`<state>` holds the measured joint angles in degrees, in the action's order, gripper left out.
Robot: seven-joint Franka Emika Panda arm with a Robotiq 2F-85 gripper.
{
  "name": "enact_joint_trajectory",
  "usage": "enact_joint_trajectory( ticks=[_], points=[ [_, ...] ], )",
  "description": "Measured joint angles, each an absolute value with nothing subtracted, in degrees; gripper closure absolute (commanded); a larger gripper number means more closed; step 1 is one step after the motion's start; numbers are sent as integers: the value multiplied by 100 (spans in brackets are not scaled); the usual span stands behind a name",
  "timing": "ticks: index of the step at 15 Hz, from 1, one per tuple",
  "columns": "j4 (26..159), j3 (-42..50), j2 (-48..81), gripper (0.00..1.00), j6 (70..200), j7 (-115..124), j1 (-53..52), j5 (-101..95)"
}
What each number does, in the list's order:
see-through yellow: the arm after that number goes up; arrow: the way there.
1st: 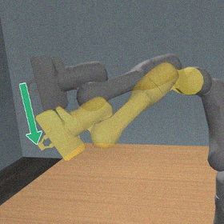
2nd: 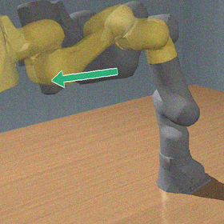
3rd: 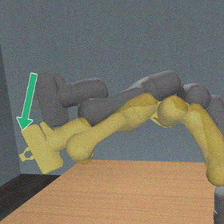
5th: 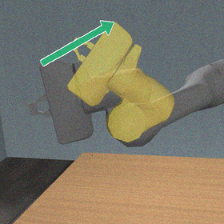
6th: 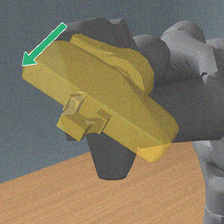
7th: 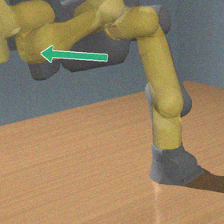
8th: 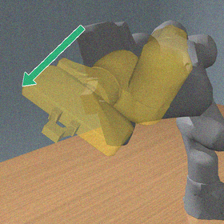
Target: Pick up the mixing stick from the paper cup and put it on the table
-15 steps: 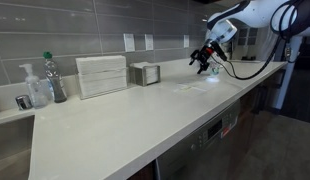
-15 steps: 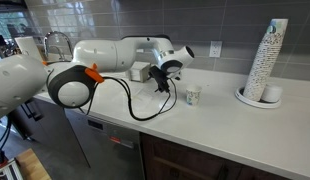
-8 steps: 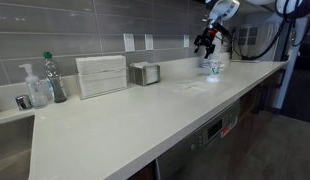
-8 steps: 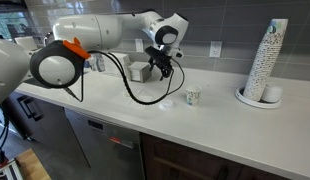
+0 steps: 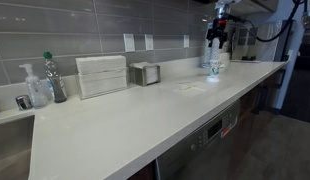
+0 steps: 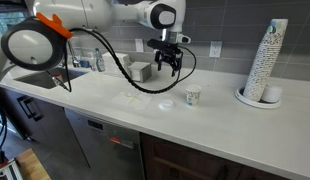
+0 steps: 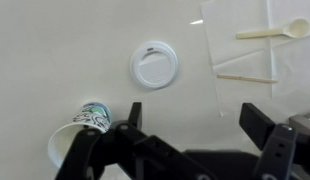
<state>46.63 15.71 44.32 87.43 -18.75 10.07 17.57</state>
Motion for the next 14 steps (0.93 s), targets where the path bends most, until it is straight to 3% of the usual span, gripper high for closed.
enact_joint_trajectory(
  ticks=[8, 14],
  points=[
    [6448, 1663, 2836, 0, 8840, -2712, 554, 1169],
    [7905, 1660, 1645, 0, 9595, -2590, 170, 1005]
  ],
)
